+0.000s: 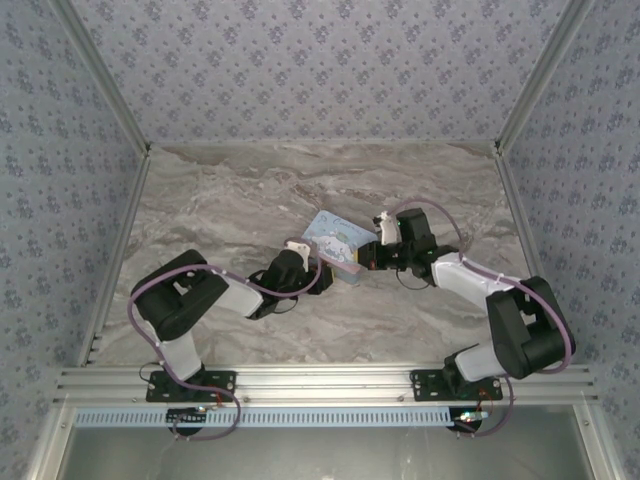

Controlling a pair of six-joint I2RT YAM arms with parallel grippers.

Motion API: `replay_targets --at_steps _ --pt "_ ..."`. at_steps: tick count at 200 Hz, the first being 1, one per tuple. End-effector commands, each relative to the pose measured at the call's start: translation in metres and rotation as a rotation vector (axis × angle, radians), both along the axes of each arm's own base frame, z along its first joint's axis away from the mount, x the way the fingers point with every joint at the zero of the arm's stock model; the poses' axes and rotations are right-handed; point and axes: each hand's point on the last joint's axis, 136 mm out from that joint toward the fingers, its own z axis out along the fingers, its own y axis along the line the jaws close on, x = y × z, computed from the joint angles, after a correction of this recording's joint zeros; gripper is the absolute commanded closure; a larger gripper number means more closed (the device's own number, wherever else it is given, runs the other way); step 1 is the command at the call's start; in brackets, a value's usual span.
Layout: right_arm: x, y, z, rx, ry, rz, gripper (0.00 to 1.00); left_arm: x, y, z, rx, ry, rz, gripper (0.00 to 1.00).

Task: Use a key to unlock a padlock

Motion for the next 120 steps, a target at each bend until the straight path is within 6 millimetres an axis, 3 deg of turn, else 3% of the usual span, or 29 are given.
replay_targets --at_steps 1,63,120 --pt "0.001 -0.006 0.020 -0.042 -0.105 0.003 1.00 0.004 -0.006 0.024 -0.045 -0.007 0.026 0.74" --pt "-0.038 -0.024 0.021 -0.118 -0.239 0.023 1.00 0.004 -0.009 0.043 -0.091 0.070 0.072 0.74" --pt "-0.073 -0.027 0.001 -0.208 -0.325 0.066 1.00 0.003 -0.018 0.059 -0.166 0.139 0.085 0.76"
